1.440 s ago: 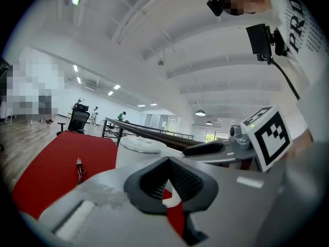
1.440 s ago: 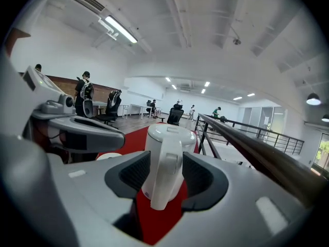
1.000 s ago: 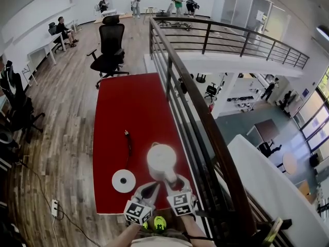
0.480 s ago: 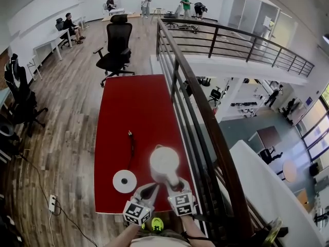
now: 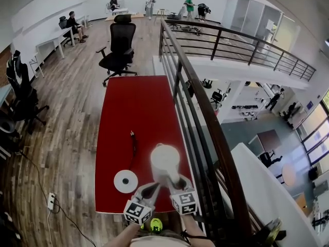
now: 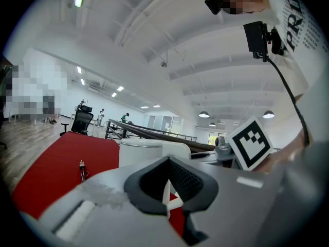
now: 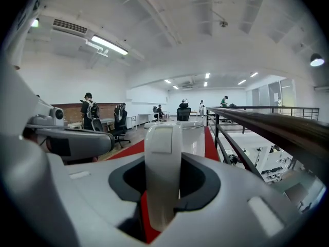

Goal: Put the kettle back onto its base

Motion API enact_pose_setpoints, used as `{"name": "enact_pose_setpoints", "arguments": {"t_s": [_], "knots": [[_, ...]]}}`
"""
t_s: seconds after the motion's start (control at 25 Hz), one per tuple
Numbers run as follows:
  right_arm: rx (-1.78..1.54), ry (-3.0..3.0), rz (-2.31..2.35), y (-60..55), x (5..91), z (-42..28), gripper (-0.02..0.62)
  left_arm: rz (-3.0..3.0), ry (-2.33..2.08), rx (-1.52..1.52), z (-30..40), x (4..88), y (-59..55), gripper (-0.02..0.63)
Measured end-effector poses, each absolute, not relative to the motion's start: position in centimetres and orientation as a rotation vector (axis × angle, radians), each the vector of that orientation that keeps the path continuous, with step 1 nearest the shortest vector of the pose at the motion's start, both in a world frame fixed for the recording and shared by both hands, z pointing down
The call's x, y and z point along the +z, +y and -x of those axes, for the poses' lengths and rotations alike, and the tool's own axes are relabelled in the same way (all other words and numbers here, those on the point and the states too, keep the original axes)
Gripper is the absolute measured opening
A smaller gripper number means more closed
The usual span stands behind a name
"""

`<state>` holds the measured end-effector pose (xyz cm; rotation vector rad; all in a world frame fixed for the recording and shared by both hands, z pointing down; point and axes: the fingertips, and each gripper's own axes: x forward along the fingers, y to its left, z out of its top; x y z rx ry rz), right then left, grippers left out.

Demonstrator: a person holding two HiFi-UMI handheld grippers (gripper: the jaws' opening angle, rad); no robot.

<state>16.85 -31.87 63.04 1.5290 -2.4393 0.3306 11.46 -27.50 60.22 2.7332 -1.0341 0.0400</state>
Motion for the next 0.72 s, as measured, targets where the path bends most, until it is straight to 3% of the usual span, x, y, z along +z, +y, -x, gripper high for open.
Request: {"name": "enact_pose_setpoints", "arguments": {"t_s": [0.72], "knots": [[0.214,-2.491,-1.476,-33.7,57.9,-13.7,0.122,-2.747,-1.099,-0.023,-8.6,57.3,-29.0,-0.005]]}}
